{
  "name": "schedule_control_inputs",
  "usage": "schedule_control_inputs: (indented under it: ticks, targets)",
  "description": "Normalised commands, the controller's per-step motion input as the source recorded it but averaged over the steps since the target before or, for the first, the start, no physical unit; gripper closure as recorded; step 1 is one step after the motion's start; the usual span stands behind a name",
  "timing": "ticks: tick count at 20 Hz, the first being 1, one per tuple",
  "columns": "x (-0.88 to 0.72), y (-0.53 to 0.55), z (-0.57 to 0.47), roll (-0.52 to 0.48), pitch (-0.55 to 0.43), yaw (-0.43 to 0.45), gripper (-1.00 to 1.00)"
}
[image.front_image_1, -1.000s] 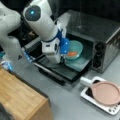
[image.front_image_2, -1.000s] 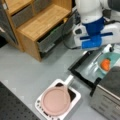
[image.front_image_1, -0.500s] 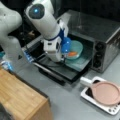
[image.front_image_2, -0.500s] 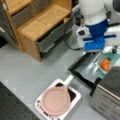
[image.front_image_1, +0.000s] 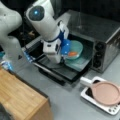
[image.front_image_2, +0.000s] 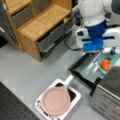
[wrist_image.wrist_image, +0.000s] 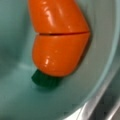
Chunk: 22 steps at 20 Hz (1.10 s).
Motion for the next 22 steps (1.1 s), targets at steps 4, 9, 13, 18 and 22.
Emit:
schedule_control_inputs:
  ticks: [4,9,13,18,22]
  targets:
    - [-0.01,0.01,-0.08,-0.010,-0.032,-0.220,-1.00]
    - [-0.03,0.07,-0.08,-0.017,-0.034,-0.216,-1.00]
    - [-0.06,0.12,-0.07,-0.035,-0.038,-0.191,-1.00]
    - [-0.09,0.12,-0.08,-0.036,-0.080,-0.131,-1.00]
    - [-0.10,0.11,-0.11,-0.008,-0.109,-0.100,-1.00]
